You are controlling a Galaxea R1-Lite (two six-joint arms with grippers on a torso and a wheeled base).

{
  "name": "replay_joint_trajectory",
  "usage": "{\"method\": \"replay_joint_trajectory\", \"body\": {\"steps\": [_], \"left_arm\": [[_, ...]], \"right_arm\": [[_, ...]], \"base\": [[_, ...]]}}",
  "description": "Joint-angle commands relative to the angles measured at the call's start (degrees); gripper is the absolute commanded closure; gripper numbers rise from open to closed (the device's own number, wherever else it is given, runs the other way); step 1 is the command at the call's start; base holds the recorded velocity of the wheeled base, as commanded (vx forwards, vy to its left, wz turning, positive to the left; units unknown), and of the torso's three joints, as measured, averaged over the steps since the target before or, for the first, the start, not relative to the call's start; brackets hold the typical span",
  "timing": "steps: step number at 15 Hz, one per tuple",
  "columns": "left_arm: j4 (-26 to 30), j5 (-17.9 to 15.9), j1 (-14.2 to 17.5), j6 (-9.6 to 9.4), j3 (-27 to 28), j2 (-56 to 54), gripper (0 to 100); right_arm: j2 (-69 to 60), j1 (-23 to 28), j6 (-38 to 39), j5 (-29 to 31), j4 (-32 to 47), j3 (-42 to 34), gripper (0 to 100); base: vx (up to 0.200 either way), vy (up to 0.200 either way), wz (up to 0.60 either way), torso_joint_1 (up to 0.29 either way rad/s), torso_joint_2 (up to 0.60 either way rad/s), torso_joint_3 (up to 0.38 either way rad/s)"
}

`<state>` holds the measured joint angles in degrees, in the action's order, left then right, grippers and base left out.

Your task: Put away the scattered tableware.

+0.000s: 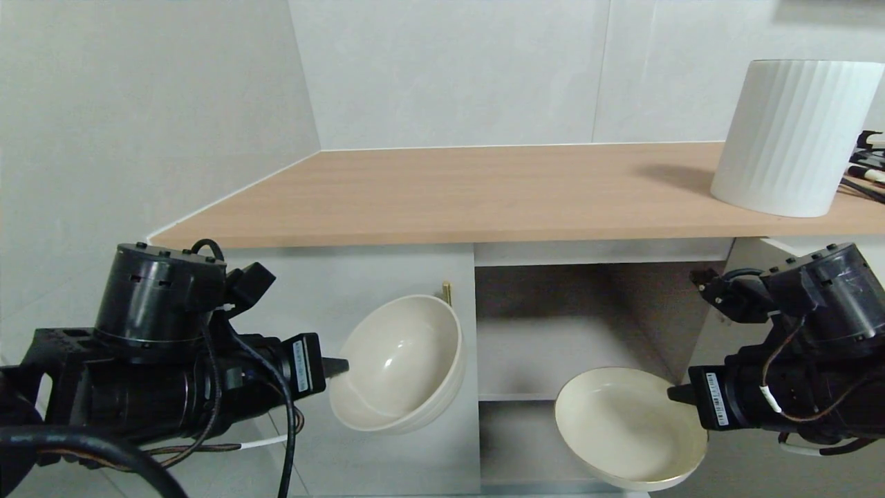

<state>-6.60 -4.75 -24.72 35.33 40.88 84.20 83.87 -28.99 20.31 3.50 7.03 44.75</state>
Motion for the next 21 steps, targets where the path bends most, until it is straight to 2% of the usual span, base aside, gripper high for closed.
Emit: {"method": "replay_joint_trajectory", "body": {"steps": [1,6,8,10,13,21], "left_arm": [[-0.17,0.01,-0.06,0.00,-0.01,0.09,100],[-0.17,-0.08,-0.06,0.00,-0.01,-0.09,100],[-0.17,0.01,-0.85,0.00,-0.09,0.09,100],[-0.17,0.27,-1.29,0.09,-0.01,-0.35,100],[-0.17,0.10,-1.29,0.09,-0.01,-1.14,100],[-0.17,0.01,-1.29,0.09,-0.01,-0.62,100]], "right_arm": [[0.15,-0.01,-0.01,0.02,-0.09,-0.10,100],[2.88,-0.01,-1.15,0.10,-3.52,-0.63,100],[11.05,-0.01,-1.15,0.19,-11.52,-2.56,100],[21.07,0.95,-0.89,0.81,-25.40,-3.44,100],[30.91,3.76,-1.24,0.81,-35.69,-1.42,100],[47.35,6.58,-0.97,5.99,-36.74,14.05,100]], "base": [[0.000,0.000,0.00,-0.027,0.27,0.203],[0.000,0.000,0.00,-0.017,0.06,0.039],[0.000,0.000,0.00,0.000,0.00,0.000],[0.000,0.000,0.00,0.000,0.00,0.000],[0.000,0.000,0.00,0.000,0.00,0.000],[0.000,0.000,0.00,0.000,0.00,0.000]]}}
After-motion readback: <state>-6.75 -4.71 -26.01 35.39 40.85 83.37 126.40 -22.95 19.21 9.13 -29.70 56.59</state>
